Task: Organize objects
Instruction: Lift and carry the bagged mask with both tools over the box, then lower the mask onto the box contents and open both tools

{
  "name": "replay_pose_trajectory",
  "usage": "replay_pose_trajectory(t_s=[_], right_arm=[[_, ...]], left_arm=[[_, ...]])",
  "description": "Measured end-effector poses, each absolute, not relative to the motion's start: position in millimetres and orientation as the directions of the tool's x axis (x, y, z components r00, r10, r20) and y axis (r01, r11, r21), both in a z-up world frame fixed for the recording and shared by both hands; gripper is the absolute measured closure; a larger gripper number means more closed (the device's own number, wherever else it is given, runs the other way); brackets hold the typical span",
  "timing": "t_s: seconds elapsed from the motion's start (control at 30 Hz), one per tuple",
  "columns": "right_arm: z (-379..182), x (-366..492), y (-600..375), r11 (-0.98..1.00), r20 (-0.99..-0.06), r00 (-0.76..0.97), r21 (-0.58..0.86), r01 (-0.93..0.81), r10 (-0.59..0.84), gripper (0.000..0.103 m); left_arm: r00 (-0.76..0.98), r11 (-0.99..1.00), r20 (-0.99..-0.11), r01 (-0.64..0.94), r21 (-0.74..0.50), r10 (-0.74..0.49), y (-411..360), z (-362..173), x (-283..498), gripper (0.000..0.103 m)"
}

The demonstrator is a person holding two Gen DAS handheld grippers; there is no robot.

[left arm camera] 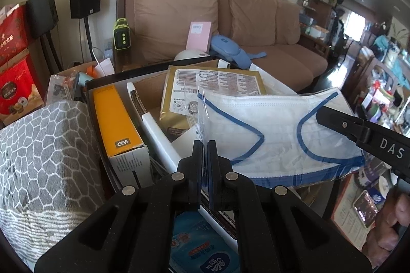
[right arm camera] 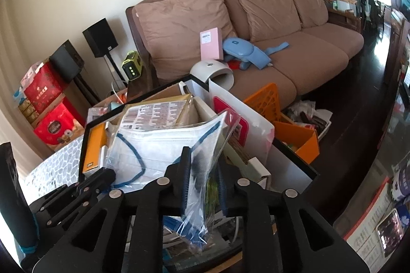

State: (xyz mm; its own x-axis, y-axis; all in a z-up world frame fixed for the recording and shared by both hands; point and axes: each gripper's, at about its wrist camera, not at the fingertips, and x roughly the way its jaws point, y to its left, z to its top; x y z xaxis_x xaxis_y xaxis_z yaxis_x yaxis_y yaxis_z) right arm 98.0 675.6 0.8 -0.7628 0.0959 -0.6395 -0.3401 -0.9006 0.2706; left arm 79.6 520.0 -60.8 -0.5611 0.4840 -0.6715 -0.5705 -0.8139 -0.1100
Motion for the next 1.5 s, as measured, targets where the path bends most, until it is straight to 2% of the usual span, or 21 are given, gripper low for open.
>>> replay_pose_trajectory(t_s=[0.3,0.47,0.53,0.6,0.7,0.8,1.03,1.1,1.37,1.47,1.5], right_arm=[[2.4,99.4,678.8,-0.892,-0.636,-0.763,0.272,-0.36,0.114,0.072],[2.8,101.5,684.1,-0.881,-0.64,-0.756,0.273,-0.387,0.134,0.072],[1.8,101.6,685.8,-0.877,-0.645,-0.753,0.279,-0.391,0.131,0.072],[0.7,100.6,686.8,-0.875,-0.652,-0.746,0.275,-0.398,0.135,0.072],[0.1,100.4,687.1,-0.875,-0.654,-0.745,0.278,-0.397,0.13,0.072],[0.3,100.4,687.4,-0.875,-0.653,-0.746,0.276,-0.398,0.133,0.072],[1.0,105.0,694.7,-0.861,-0.652,-0.742,0.277,-0.426,0.157,0.072],[2.9,107.3,696.8,-0.856,-0.654,-0.737,0.274,-0.438,0.168,0.072],[14.4,108.9,687.1,-0.872,-0.652,-0.733,0.227,-0.434,0.195,0.071],[17.3,107.6,678.8,-0.886,-0.661,-0.717,0.173,-0.431,0.221,0.061],[17.8,107.0,676.2,-0.889,-0.664,-0.711,0.152,-0.432,0.232,0.056]], left_arm=[[-0.599,-0.832,-0.65,-0.546,-0.098,0.469,518.9,-54.9,77.6,0.099],[-0.629,-0.851,-0.637,-0.519,-0.083,0.446,515.4,-48.8,72.9,0.097],[-0.62,-0.853,-0.656,-0.516,-0.073,0.431,517.3,-49.1,67.8,0.087],[-0.596,-0.841,-0.683,-0.539,-0.05,0.422,521.8,-51.5,64.7,0.065],[-0.625,-0.848,-0.67,-0.53,-0.013,0.401,521.8,-49.0,67.8,0.048],[-0.643,-0.858,-0.651,-0.513,-0.024,0.403,515.3,-41.9,68.6,0.034],[-0.662,-0.863,-0.64,-0.505,-0.005,0.391,503.9,-26.5,65.5,0.029],[-0.664,-0.861,-0.637,-0.508,0.001,0.391,500.4,-22.2,66.2,0.021],[-0.647,-0.841,-0.635,-0.541,-0.007,0.422,494.6,-5.6,72.2,0.009],[-0.672,-0.85,-0.622,-0.526,0.019,0.402,494.1,-0.7,75.9,0.0],[-0.691,-0.856,-0.612,-0.516,0.044,0.385,495.0,0.7,77.6,0.0]])
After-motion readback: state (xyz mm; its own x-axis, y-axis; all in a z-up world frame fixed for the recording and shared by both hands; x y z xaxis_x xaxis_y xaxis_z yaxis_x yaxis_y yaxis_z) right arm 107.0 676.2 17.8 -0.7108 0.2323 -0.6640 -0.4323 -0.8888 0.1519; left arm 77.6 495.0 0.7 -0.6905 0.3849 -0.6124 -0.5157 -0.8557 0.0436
